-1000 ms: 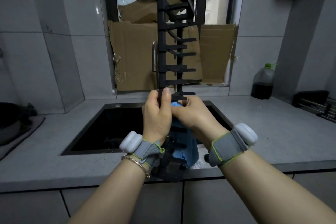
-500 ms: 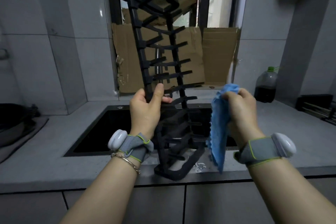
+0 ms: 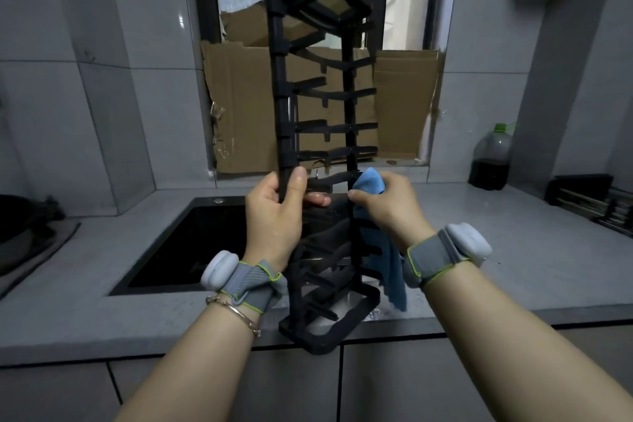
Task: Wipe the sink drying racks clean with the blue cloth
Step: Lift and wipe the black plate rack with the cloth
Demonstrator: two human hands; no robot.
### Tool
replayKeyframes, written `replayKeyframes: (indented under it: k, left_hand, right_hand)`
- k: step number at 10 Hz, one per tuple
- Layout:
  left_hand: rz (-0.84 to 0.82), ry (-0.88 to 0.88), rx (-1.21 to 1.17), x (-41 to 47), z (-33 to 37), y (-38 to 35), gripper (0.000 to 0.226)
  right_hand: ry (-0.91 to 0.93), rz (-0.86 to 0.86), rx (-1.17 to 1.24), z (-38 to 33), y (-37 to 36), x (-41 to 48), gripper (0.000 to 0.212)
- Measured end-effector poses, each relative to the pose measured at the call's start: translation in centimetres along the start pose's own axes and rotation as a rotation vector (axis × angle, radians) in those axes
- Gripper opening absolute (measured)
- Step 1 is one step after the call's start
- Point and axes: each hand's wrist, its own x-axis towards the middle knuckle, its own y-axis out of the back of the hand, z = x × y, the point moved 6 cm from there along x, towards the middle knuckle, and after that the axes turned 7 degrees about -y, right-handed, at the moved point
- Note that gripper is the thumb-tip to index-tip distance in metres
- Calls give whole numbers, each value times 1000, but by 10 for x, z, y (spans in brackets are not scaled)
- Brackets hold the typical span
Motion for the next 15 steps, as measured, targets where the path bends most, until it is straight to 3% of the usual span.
replayKeyframes:
  k: [1,2,4,5,6,7,8,9,10,11,12,13,14,15]
  left_hand:
    - [23,24,48,2,-5,8,24]
    - [-11,-28,243,10,0,15,28]
    - [-97,119,64,7,6,-1,13]
    - [-64,110,-4,7,9,1,15]
    - [-51,130,-19,6,8,0,16]
    - [-53,155,-16,3,2,-3,15]
    - [-67,126,8,-1,2,-9,15]
    - [-81,104,-24,-3,7,-15,16]
    - [-89,29,37,-3,12,-12,19]
    - [-84,-20,120,0,13,-6,19]
    - [-44,36,127,-1,8,-3,19]
    - [14,96,89,-1,3,-1,19]
    - [24,129,81,-3,-2,0,18]
    - [13,103,135,-7,-4,-1,20]
  right_hand:
    - [119,19,-115,-4,1,-4,14]
    - [227,80,-216,-4,5,-8,7]
    - [235,55,-81,8,10,-10,13]
    - [61,107,365,16,32,-8,22]
    - [-105,86,1080,8,54,-5,23]
    - [-60,-131,1456,-31,55,-5,13]
    - [76,-192,1207,-66,50,-11,23]
    - [498,127,-148,-85,41,-22,35]
    - [646,237,-810,-57,8,-29,56]
    - [729,372,-880,-34,2,-32,57]
    - [808,362,-718,-28,-5,-38,28]
    - [901,381,-695,-28,-10,-50,12]
    - [913,353,-799,-20,-10,-53,20]
    - [963,183,-862,-13,-14,-58,14]
